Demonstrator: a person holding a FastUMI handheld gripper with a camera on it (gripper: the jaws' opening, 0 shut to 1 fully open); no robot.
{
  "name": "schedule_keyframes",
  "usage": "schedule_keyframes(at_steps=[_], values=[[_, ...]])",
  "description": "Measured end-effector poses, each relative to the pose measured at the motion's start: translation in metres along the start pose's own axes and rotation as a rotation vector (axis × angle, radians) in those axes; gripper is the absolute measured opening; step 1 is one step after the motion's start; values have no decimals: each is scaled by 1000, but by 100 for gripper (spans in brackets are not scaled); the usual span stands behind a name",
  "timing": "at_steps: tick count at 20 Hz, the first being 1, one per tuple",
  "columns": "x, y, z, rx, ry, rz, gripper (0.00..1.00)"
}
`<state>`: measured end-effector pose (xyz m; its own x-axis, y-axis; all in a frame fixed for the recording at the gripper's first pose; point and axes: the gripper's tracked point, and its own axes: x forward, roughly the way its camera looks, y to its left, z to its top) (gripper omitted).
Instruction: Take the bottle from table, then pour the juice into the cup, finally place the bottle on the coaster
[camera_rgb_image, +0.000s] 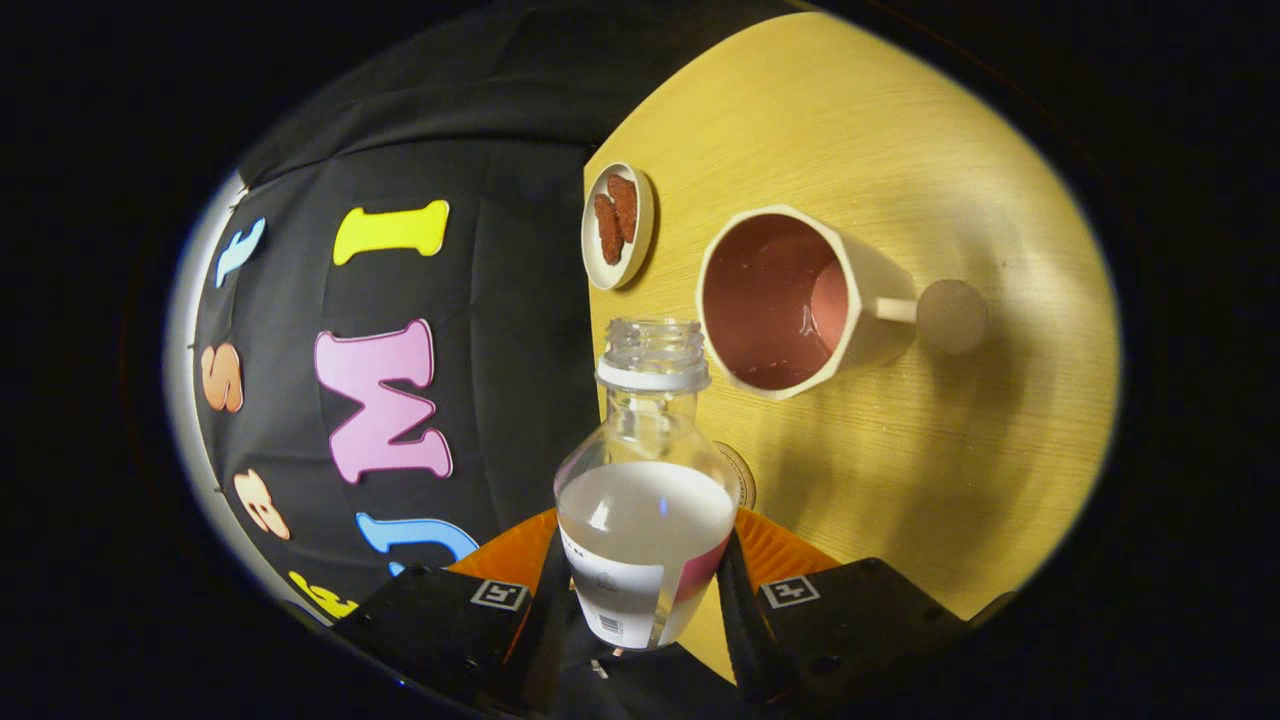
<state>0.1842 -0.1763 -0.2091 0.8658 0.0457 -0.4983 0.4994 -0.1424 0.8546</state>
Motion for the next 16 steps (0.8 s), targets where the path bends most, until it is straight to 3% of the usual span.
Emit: schedule_keyframes(at_steps=[16], values=[[6,4,3,290,55,-20,69]])
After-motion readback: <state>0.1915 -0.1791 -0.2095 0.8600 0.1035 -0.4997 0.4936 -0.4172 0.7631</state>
